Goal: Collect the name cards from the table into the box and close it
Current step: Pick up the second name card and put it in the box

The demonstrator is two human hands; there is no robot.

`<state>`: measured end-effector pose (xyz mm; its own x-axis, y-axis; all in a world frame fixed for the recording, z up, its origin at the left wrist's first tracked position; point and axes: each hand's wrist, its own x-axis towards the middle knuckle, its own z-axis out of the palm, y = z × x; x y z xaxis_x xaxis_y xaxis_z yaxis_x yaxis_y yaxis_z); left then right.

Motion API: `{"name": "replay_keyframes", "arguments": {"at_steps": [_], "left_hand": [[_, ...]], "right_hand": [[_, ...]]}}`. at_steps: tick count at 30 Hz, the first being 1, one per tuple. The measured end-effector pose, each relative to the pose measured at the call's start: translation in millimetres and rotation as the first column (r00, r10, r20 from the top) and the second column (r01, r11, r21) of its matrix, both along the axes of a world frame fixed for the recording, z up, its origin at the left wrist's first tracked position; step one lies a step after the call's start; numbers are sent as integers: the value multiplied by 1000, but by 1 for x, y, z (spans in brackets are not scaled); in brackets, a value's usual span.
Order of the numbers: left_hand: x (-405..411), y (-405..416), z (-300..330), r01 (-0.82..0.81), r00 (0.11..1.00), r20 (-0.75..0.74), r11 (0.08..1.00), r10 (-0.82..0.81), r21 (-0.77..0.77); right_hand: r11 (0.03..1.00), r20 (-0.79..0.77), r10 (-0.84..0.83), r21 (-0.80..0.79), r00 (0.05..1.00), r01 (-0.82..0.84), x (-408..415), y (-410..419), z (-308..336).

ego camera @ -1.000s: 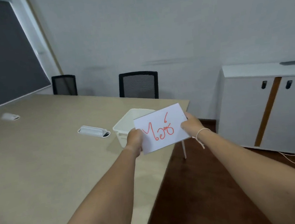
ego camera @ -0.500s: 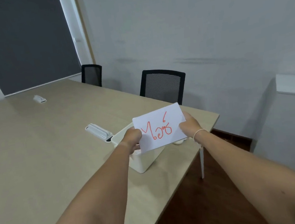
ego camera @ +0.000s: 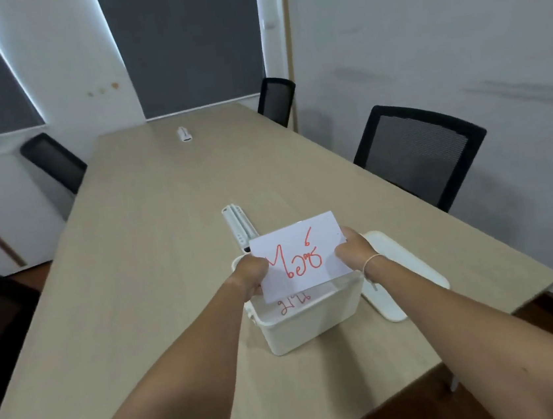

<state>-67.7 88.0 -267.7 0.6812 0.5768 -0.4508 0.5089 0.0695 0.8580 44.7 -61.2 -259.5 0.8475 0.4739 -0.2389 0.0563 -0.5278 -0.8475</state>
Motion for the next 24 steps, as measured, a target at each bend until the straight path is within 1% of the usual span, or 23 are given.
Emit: {"name": "replay_keyframes", "arguments": {"at_steps": [4, 8, 12, 14, 16, 17, 20, 21, 24], "left_hand": [[8, -15, -8, -168, 983, -67, 985, 170, 34], [9, -30, -16, -268, 949, -159, 962, 272, 46], [11, -42, -24, -344, 923, -187, 939, 336, -14], [14, -43, -31, -376, 913, -183, 926, 366, -26], [18, -42, -39, -413, 900, -177, 909, 398, -58], [20, -42, -44, -425, 895, -183, 902, 407, -75], [23, -40, -53, -421, 897, -200, 900, 394, -114], [24, -37, -56, -411, 900, -207, 904, 382, -119], [26, -35, -60, -382, 911, -219, 914, 348, -137]], "right_hand": [[980, -57, 179, -78, 982, -183, 29, 7, -18], [908, -122, 347, -205, 930, -366, 47, 11, -33], [843, -127, 403, -334, 907, -421, 56, 18, -50], [789, -127, 456, -401, 881, -466, 62, 23, -54], [704, -151, 535, -465, 831, -537, 66, 27, -56], [651, -178, 574, -493, 799, -578, 66, 29, -55], [552, -237, 617, -549, 750, -627, 66, 38, -59], [539, -252, 613, -560, 749, -630, 65, 38, -60], [505, -232, 638, -593, 734, -627, 64, 41, -66]]}}
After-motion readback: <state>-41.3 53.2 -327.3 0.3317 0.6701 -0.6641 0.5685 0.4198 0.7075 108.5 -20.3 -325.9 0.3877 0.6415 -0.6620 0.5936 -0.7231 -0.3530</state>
